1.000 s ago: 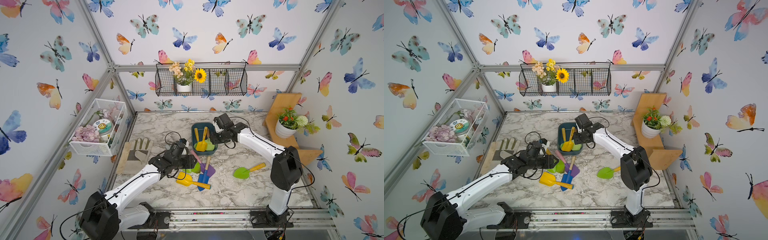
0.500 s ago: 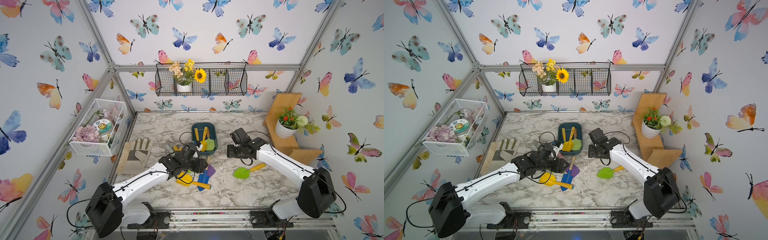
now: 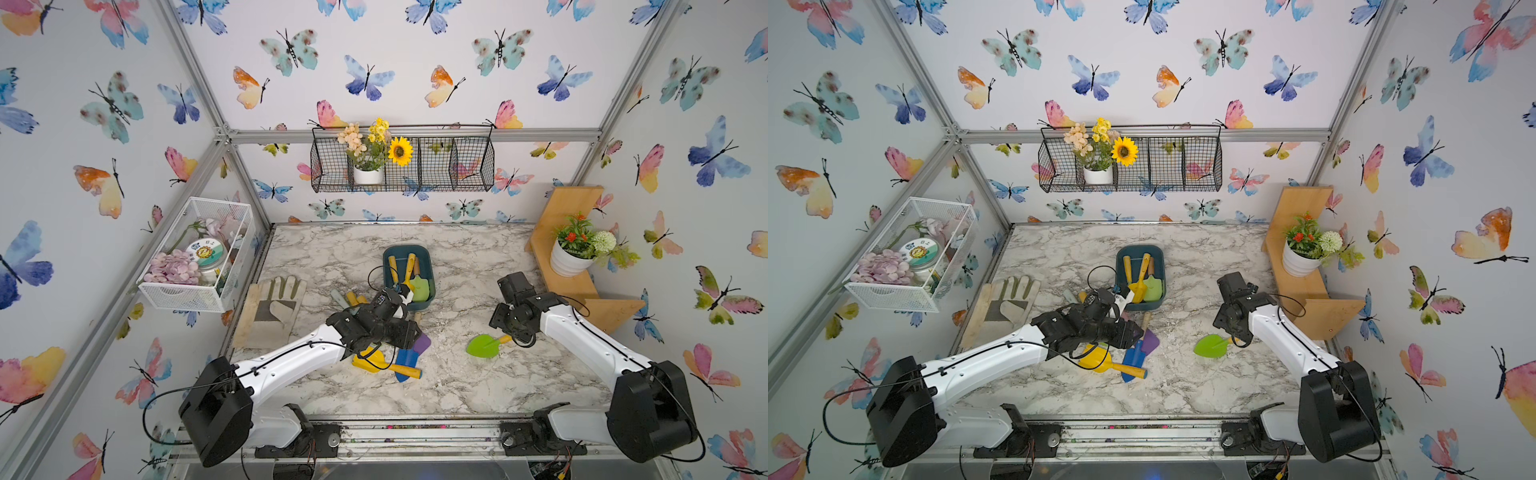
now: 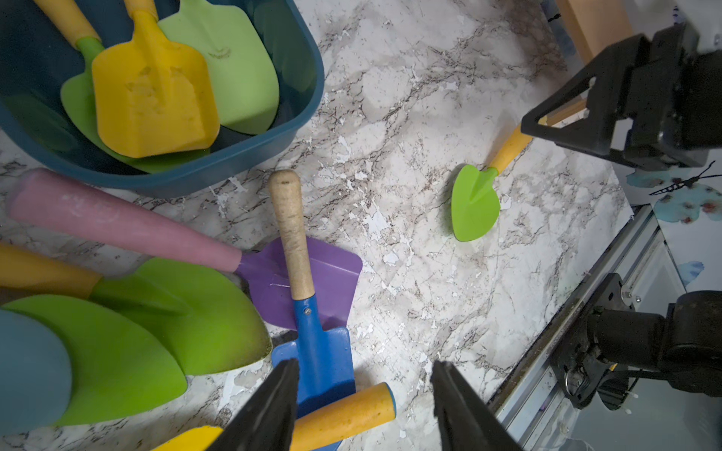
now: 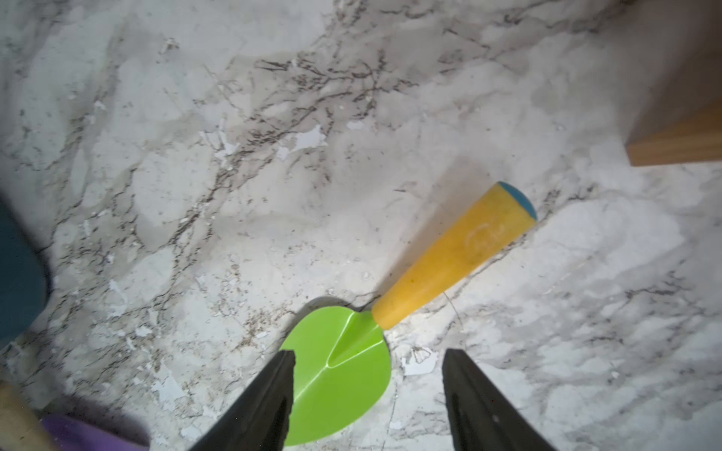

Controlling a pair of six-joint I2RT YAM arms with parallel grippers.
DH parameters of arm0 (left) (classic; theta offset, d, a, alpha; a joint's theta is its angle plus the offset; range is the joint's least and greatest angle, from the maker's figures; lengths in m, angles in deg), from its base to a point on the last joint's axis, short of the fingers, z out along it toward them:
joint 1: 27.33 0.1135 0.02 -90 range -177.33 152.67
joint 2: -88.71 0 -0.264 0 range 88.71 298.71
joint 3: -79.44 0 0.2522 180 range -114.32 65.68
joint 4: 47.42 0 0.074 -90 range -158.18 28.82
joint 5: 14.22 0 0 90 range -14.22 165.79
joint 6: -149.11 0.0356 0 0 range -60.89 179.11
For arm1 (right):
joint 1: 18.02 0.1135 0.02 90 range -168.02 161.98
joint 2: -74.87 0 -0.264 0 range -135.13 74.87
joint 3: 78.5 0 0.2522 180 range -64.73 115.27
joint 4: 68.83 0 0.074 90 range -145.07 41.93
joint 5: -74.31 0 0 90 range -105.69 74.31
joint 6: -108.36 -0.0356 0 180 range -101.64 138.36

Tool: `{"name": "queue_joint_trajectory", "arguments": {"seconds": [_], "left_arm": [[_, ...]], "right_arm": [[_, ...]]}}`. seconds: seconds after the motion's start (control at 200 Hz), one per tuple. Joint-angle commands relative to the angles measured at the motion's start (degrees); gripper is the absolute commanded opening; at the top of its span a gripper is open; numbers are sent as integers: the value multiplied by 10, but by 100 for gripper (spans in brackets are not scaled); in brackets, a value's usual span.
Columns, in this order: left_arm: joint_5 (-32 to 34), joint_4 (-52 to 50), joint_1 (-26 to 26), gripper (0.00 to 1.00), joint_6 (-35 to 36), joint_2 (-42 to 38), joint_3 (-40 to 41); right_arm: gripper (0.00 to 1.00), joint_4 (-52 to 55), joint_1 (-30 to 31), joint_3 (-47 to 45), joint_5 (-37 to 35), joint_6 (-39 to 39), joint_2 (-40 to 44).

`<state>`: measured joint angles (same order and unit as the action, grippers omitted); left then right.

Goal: Put the shovel into the storage box
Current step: Pick up the shovel from the center of the board.

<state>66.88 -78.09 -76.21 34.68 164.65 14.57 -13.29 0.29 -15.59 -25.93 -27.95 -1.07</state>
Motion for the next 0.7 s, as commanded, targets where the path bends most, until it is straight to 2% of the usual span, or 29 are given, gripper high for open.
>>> {"name": "queue_joint_trajectory", "arguments": {"seconds": [0.0,0.34,0.696], "left_arm": [[15,6,-4,60,9,9,-12],[16,10,-3,60,9,15,-10],[17,16,-3,60,5,15,0]], "right_arm": [[63,8,-18,-14,10,-20,10],[56,-50,-39,-55,56,-27,-28],[52,-88,-45,-82,66,-34,-55]]}}
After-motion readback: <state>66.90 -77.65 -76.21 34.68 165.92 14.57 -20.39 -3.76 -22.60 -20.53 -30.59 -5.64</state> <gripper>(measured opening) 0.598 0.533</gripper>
